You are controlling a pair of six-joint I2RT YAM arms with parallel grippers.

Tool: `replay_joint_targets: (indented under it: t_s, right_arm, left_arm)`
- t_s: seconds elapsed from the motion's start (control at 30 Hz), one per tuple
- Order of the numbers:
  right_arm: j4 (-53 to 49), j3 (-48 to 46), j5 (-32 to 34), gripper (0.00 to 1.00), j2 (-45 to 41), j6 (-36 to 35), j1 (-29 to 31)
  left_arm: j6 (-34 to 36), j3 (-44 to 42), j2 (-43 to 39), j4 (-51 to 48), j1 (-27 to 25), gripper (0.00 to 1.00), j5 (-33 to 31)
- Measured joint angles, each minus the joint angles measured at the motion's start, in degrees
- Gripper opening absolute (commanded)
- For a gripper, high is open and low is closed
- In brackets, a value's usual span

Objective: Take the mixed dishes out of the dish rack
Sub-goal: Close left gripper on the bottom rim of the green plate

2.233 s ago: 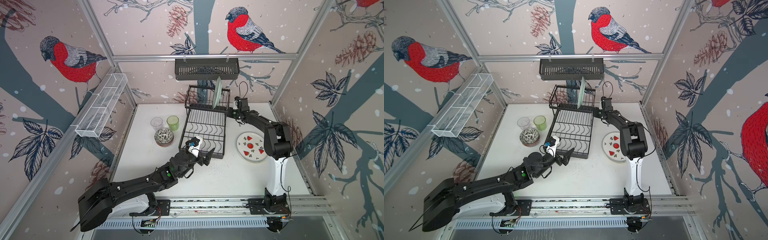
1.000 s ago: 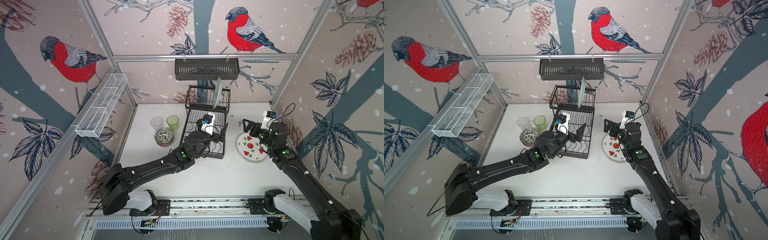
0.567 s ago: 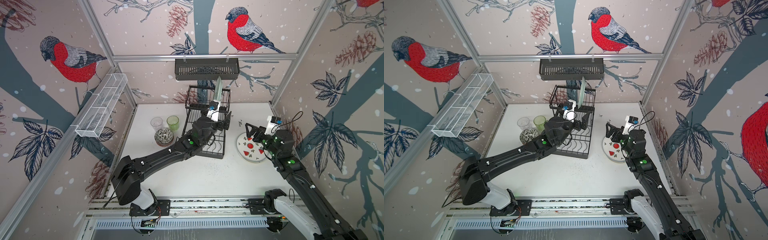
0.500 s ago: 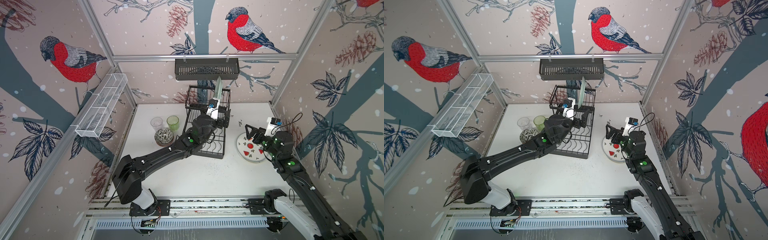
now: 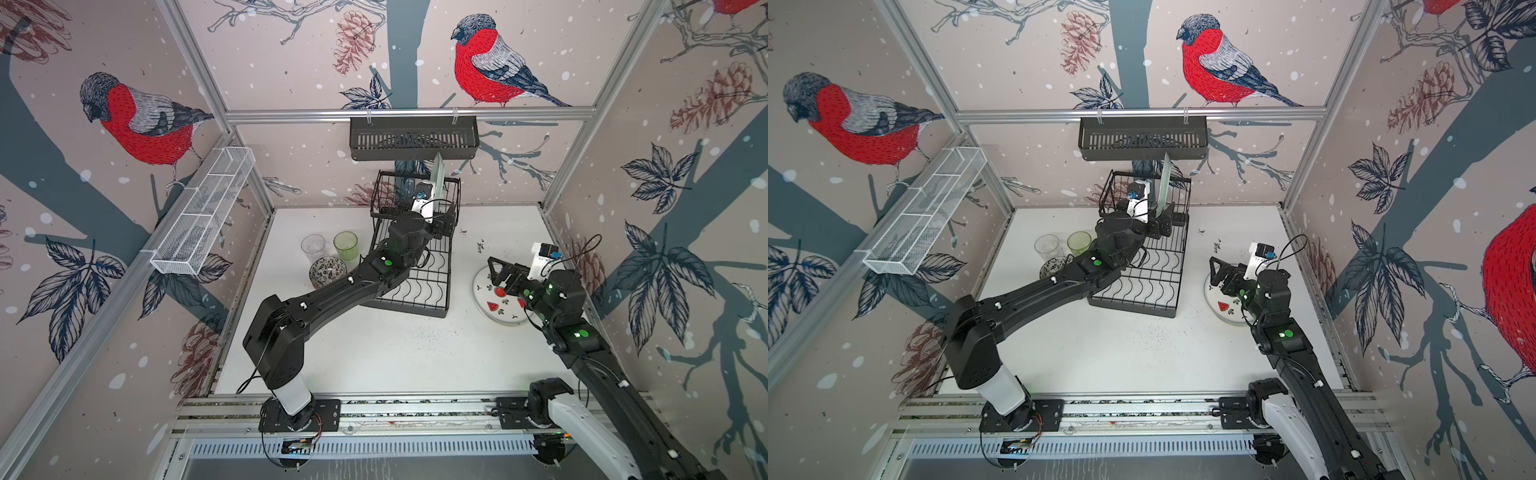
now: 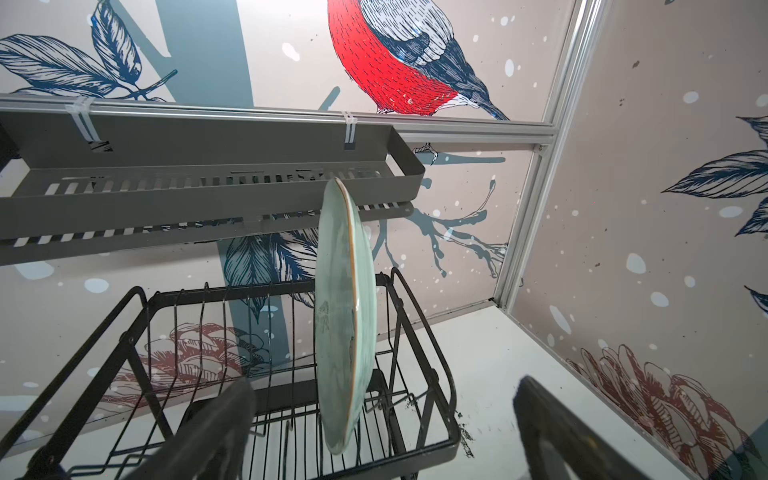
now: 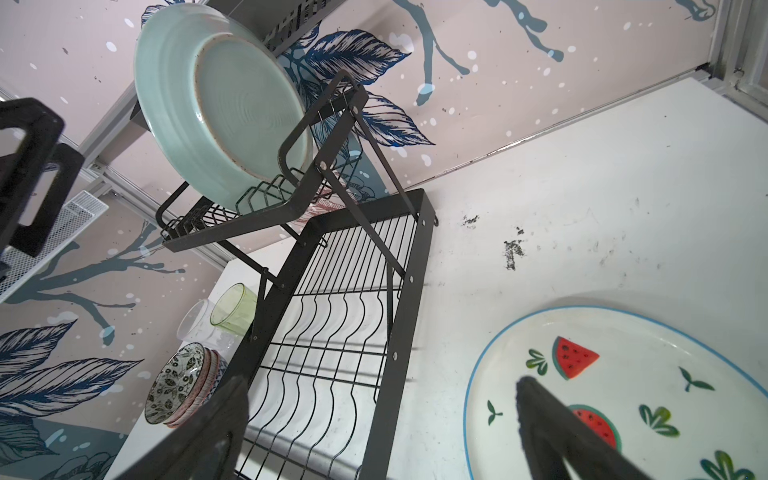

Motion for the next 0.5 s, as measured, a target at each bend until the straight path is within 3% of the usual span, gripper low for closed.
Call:
replay_joint_targets:
  t_s: [0.5]
  right_arm:
    - [-1.09, -1.31, -0.37, 0.99, -2.80, 1.18, 0.07]
  left_arm:
    - [1.99, 9.77, 9.73, -1.55, 3.06, 0.82, 0.48]
